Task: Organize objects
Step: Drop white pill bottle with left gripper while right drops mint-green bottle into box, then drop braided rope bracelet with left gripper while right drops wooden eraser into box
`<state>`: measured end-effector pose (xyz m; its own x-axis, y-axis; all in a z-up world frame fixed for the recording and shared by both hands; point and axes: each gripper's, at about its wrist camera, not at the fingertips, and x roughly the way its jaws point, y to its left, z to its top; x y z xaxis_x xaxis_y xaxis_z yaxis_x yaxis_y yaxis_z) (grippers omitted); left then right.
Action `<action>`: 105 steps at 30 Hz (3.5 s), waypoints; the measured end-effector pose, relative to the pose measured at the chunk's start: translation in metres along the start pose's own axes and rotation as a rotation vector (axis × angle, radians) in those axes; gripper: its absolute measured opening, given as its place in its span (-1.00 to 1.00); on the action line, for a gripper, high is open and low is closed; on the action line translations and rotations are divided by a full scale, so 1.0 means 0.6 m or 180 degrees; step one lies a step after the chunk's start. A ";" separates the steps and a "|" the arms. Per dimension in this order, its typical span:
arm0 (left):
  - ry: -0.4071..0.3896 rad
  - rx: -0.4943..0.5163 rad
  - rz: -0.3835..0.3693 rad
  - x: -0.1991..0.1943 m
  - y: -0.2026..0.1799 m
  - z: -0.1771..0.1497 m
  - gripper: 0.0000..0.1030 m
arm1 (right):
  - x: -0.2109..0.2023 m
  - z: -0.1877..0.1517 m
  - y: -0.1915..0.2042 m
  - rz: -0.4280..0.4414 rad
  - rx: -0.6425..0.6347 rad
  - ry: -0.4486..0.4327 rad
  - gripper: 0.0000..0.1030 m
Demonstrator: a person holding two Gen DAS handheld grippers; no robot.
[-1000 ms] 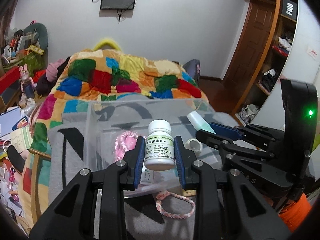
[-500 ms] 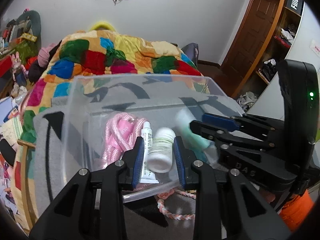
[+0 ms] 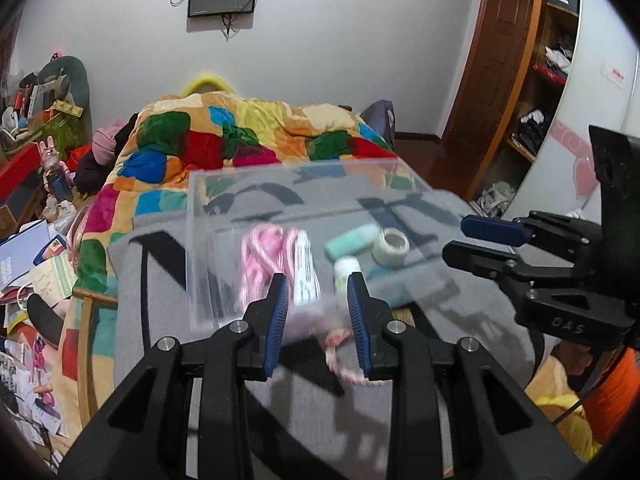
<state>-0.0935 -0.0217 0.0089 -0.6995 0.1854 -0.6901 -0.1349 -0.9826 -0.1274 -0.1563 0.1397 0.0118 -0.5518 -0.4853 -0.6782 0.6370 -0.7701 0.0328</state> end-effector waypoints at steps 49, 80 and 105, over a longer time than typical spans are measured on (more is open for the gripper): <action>0.0447 0.0161 0.0127 0.059 -0.006 -0.131 -0.76 | 0.121 -0.090 0.047 0.0229 -0.0013 0.0626 -0.57; -0.0223 0.0018 0.0187 0.009 0.012 0.063 -0.79 | -0.027 0.034 0.014 -0.0064 0.0142 -0.0414 -0.58; 0.0026 -0.0137 0.0138 0.076 0.017 0.059 -0.62 | 0.104 0.027 -0.024 -0.0003 0.0340 0.0222 -0.41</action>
<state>-0.1517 -0.0231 0.0015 -0.6983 0.1427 -0.7015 -0.0741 -0.9891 -0.1275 -0.2086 0.1137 -0.0193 -0.5112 -0.4576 -0.7275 0.5735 -0.8121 0.1078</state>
